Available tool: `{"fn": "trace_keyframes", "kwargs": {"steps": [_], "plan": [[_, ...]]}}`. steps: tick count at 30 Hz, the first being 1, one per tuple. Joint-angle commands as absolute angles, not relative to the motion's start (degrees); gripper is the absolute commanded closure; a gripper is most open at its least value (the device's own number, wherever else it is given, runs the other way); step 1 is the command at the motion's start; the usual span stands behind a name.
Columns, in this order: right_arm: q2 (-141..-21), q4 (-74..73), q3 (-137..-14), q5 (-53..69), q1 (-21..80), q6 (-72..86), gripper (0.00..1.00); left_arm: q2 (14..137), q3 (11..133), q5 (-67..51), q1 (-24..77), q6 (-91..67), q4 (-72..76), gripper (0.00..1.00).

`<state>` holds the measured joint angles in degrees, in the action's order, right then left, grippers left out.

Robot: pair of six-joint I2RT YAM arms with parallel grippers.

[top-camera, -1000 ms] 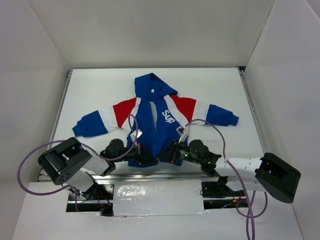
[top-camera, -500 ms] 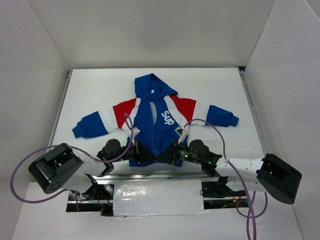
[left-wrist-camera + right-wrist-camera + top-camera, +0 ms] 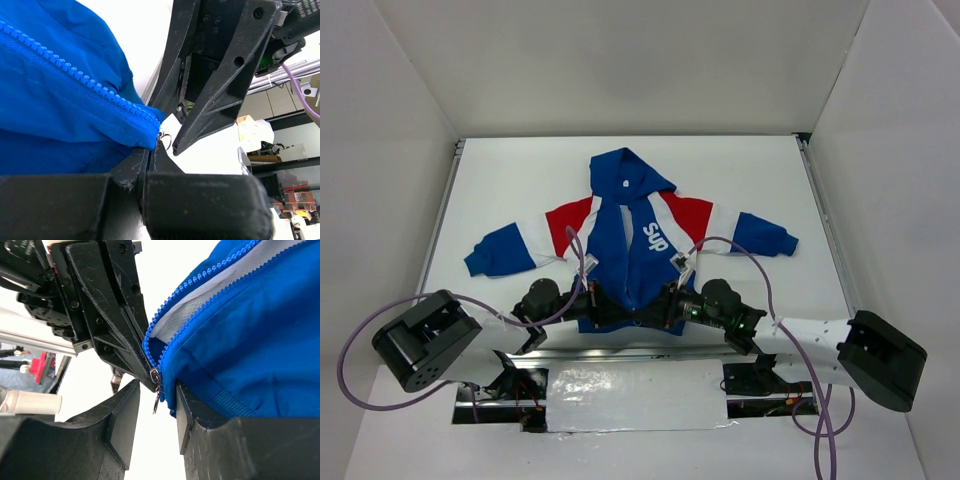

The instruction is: Zip up the jacket

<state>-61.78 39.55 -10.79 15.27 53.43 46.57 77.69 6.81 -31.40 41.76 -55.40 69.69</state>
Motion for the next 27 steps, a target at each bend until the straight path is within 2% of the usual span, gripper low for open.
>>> {"fn": "trace_keyframes", "kwargs": {"steps": [1,3,6,12,17,19,23,27], "plan": [[-59.2,42.0,-9.4,16.3,52.0,46.3,0.58,75.3,7.2,-32.5,42.0,-52.6,74.3,1.00],[-58.5,42.4,-8.9,16.9,51.3,46.4,0.60,74.9,7.2,-32.7,42.0,-52.4,73.7,1.00],[-57.9,42.8,-8.4,17.3,51.1,46.4,0.68,74.6,7.4,-32.9,41.9,-51.9,73.0,1.00],[-57.4,43.0,-8.3,17.1,50.6,46.4,0.72,75.3,7.4,-33.7,42.0,-52.0,73.8,1.00],[-57.0,42.9,-8.4,17.8,49.8,46.2,0.69,75.5,7.6,-34.5,41.9,-51.9,73.9,1.00],[-57.0,42.9,-8.6,18.1,49.7,46.1,0.64,75.6,7.9,-34.6,42.0,-51.6,73.6,1.00],[-57.0,43.2,-8.7,18.6,49.5,45.9,0.63,75.8,8.1,-35.3,42.1,-51.5,73.7,1.00],[-57.2,43.2,-9.0,19.3,49.4,45.6,0.74,76.3,8.3,-36.0,42.1,-51.8,74.6,1.00]]}}
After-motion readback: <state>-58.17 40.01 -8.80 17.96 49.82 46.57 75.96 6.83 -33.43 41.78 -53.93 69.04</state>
